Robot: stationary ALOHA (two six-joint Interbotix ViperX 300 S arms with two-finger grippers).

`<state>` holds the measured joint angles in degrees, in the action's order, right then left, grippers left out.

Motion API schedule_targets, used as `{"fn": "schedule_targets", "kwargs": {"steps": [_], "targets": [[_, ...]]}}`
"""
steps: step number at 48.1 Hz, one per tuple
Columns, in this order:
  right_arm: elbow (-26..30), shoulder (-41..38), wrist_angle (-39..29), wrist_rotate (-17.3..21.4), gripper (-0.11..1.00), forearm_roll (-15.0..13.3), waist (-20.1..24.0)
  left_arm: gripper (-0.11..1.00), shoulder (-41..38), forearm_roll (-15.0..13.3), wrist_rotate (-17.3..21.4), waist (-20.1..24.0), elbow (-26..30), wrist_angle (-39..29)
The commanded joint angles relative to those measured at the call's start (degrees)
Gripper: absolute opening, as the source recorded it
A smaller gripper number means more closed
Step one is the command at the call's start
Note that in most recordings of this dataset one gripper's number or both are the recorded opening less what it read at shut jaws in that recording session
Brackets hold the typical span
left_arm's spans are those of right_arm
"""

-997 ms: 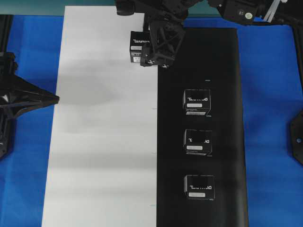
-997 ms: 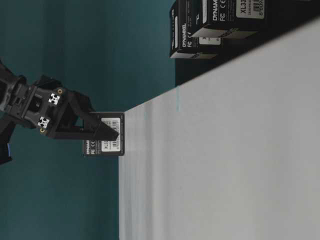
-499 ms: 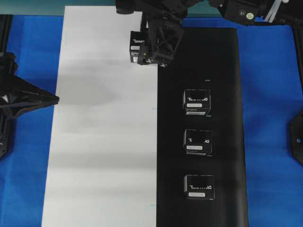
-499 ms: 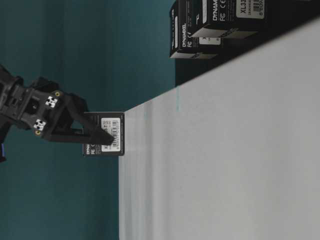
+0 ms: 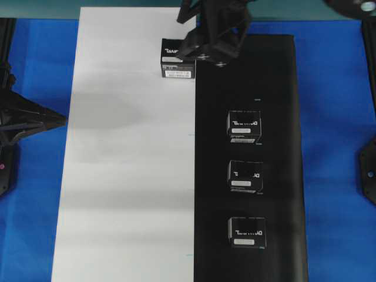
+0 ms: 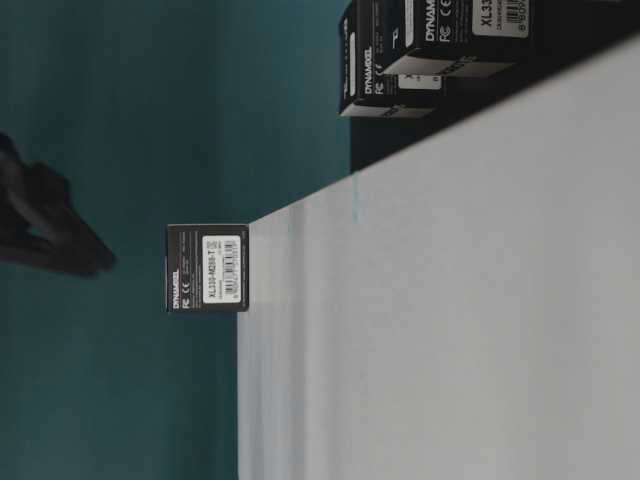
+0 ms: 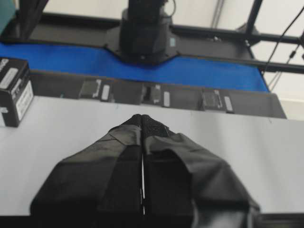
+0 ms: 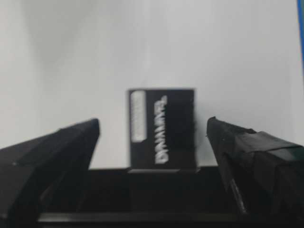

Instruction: Place the box from the black base onto the white base.

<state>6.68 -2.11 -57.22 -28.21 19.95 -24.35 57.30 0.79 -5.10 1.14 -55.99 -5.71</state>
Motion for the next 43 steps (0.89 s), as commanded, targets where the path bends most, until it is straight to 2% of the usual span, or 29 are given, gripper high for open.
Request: {"fn": "schedule_targets", "kwargs": {"steps": [1,12,27,43], "targets": [[-1.32,3.43,0.26,-0.18,0.99,1.41,0.97,-0.05,-0.35,0.09,0.0,0.09,0.62,0.7],[-9.4,12.74,4.57,-0.26,0.99,2.9,1.05,-0.05,-1.32,0.09,-0.09,0.09,0.44,1.05],[-25.66,25.14,16.26,-0.26,0.99,3.16,1.49,-0.05,-1.41,0.09,-0.09,0.09,0.18,1.05],[-36.39,35.6,21.71,0.44,0.99,3.16,3.08,-0.06,-2.2,0.09,-0.09,0.0,0.09,0.79]]}}
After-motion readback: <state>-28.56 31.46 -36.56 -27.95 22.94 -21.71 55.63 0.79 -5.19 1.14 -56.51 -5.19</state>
